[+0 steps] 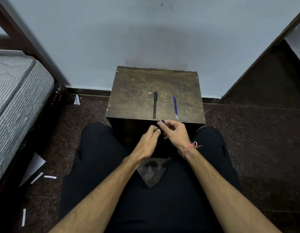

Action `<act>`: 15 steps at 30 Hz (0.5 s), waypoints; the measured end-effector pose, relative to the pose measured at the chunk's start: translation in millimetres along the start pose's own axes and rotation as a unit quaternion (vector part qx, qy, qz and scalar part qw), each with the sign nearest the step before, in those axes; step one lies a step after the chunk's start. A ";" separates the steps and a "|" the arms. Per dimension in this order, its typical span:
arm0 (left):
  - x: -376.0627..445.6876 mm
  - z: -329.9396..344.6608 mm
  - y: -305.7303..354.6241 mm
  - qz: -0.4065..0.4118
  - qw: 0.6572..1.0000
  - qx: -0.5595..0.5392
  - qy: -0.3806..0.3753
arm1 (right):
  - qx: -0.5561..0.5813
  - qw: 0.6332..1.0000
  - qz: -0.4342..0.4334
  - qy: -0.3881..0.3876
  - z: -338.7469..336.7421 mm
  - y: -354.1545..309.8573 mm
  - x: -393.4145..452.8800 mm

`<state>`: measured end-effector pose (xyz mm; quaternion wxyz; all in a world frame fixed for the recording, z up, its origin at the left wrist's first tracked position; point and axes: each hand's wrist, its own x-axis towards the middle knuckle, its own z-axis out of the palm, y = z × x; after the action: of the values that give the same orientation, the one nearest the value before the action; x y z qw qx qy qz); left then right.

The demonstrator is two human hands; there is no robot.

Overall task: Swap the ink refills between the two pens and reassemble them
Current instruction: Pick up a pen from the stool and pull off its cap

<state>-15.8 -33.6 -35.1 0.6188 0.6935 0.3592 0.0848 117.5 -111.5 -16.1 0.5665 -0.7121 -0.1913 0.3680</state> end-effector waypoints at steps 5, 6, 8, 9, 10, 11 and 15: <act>-0.5 -1.3 13.0 0.046 0.990 0.110 0.072 | 0.031 0.999 0.001 -0.013 -4.0 -1.7 0.8; -0.4 -1.2 16.1 0.055 0.989 0.110 0.079 | 0.042 0.999 0.000 -0.016 -4.9 -3.6 1.4; 0.5 -0.8 22.7 0.073 0.990 0.091 0.083 | 0.061 0.998 -0.003 -0.020 -8.2 -8.5 2.9; 0.7 -0.9 25.4 0.077 0.991 0.079 0.082 | 0.064 0.998 -0.007 -0.020 -9.9 -10.7 3.3; 1.0 -1.3 27.0 0.081 0.991 0.071 0.080 | 0.062 0.998 -0.011 -0.021 -11.0 -12.1 3.7; 1.2 -1.9 27.9 0.085 0.991 0.074 0.079 | 0.059 0.998 -0.015 -0.020 -11.7 -12.5 4.0; 3.6 -2.1 29.1 0.082 0.985 0.114 0.098 | 0.050 0.998 -0.042 -0.001 -10.1 -12.0 6.4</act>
<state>-2.9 -29.1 -9.1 0.4885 0.7747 0.3676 0.1614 131.0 -110.4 -5.8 0.6160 -0.6742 -0.2029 0.3532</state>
